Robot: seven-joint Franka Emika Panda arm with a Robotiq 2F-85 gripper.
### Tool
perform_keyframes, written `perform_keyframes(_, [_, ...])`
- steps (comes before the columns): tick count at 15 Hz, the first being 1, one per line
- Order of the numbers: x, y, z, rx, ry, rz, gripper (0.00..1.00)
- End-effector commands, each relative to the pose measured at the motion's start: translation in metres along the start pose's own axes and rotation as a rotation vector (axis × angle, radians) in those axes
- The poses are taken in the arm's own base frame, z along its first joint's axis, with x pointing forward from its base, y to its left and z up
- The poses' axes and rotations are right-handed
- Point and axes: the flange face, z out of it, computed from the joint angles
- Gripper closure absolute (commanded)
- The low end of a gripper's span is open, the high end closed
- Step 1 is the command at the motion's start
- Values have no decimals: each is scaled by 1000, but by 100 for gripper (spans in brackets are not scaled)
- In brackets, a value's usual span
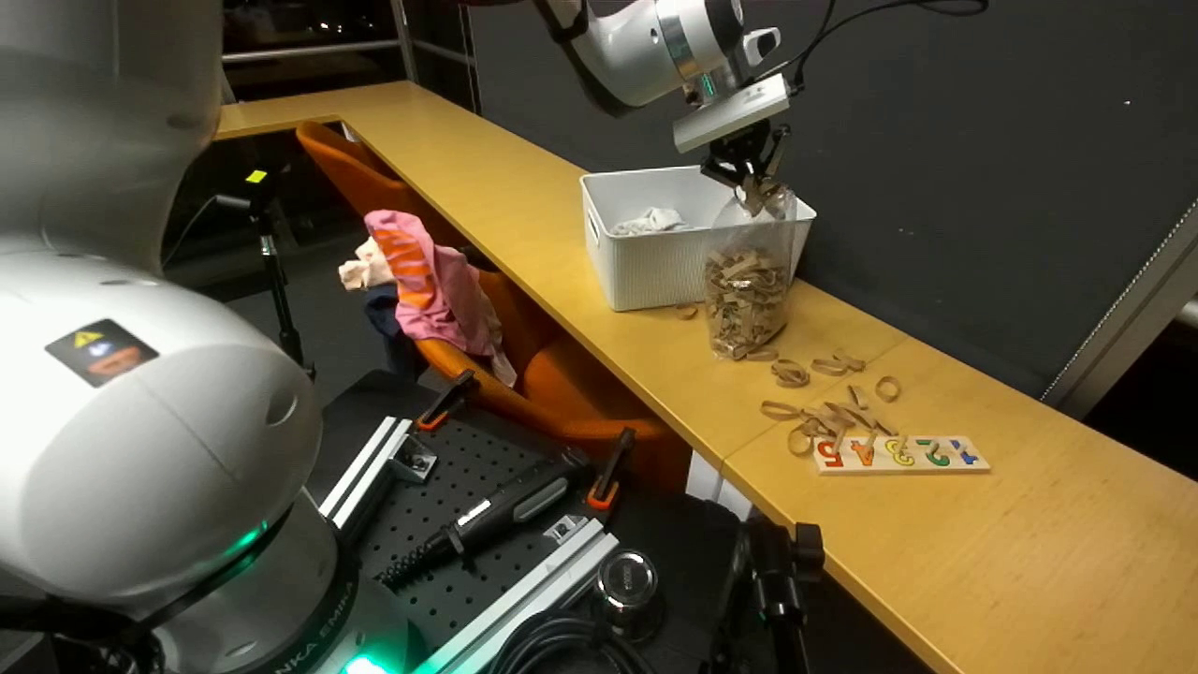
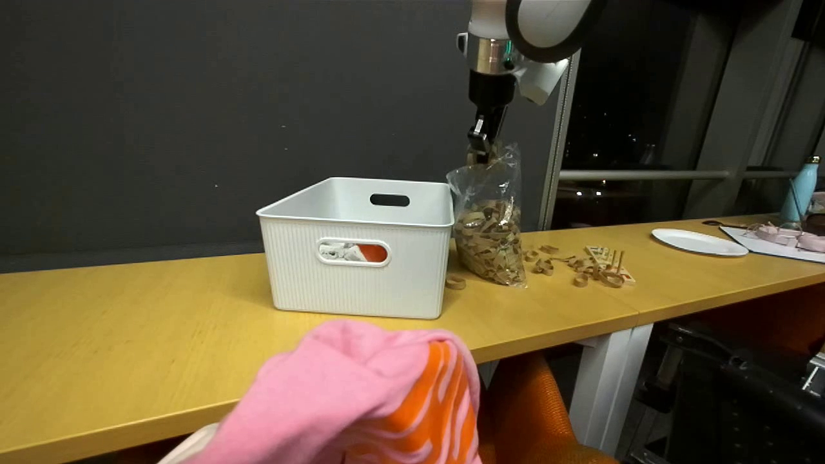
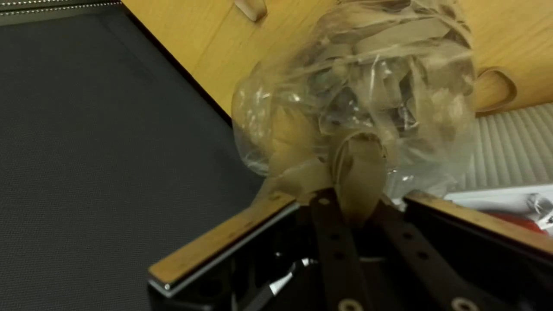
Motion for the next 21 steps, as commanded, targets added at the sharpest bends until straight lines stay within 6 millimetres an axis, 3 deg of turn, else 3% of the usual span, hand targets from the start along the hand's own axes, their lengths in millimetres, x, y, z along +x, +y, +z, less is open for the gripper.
perform_keyframes(1, [-14, -13, -2, 6, -23, 13, 99])
perform_keyframes(6, [-33, -15, -1, 13, -56, 74, 99])
perform_keyframes(13, [-55, -18, -26, 19, -62, 137, 99])
perform_keyframes(21, [-64, 6, -20, 3, -33, 146, 99])
